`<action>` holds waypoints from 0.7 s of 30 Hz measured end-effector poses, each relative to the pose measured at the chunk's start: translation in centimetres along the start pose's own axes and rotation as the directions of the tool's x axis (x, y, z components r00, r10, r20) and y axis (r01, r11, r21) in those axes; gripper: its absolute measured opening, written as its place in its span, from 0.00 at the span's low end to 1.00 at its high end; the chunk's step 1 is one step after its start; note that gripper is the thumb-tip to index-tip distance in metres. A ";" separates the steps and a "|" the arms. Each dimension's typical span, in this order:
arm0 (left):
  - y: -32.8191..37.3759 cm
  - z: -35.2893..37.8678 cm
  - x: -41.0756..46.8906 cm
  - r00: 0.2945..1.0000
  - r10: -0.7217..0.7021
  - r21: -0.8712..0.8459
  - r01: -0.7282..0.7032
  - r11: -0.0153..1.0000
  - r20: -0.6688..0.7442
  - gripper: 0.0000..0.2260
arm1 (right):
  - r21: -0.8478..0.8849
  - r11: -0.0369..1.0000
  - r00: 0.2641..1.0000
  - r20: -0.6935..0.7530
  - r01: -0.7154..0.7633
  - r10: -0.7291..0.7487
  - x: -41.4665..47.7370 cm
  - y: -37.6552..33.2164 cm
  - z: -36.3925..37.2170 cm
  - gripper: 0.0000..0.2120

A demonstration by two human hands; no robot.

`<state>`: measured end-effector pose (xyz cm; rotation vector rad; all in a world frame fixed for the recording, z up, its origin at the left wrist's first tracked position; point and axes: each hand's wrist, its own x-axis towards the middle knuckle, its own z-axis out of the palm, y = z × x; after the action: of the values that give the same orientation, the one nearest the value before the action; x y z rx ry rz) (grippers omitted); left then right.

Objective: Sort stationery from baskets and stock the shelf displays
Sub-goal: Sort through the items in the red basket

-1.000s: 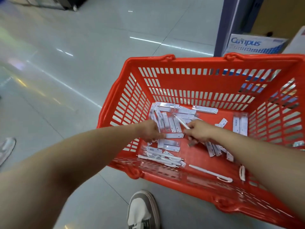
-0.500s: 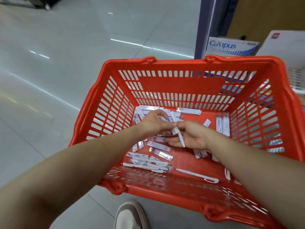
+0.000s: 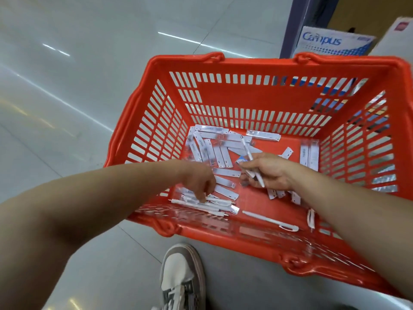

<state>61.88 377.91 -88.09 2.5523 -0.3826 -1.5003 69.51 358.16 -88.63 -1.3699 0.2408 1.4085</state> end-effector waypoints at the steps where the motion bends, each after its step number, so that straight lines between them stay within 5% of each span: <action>1: 0.1 0.5 0.1 1.000 0.025 0.039 -0.024 0.999 -0.015 0.18 | -0.036 0.999 1.000 -0.008 -0.003 0.002 0.0 0.2 0.1 0.03; 7: 0.2 2.7 0.4 0.987 0.162 0.414 -0.144 0.899 -0.010 0.33 | -0.075 0.997 0.999 -0.038 -0.021 0.018 0.1 0.9 0.2 0.16; 11: 0.4 2.6 0.6 0.988 0.115 0.451 -0.055 0.891 -0.106 0.30 | -0.111 0.993 0.998 -0.065 -0.026 0.018 0.1 1.1 0.0 0.20; 16: 0.2 1.7 1.1 0.939 -0.013 0.156 0.071 0.985 -0.342 0.13 | -0.073 0.997 0.993 -0.119 0.008 -0.017 0.3 0.8 -0.7 0.21; 21: -0.9 0.6 0.9 0.905 -0.248 -0.307 0.141 0.941 -0.346 0.09 | -0.023 1.000 0.990 -0.137 0.010 -0.013 0.4 0.6 -0.8 0.17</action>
<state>61.92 378.49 -89.40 2.6238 0.1335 -0.9810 69.61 357.58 -89.46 -1.4862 0.3082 1.3122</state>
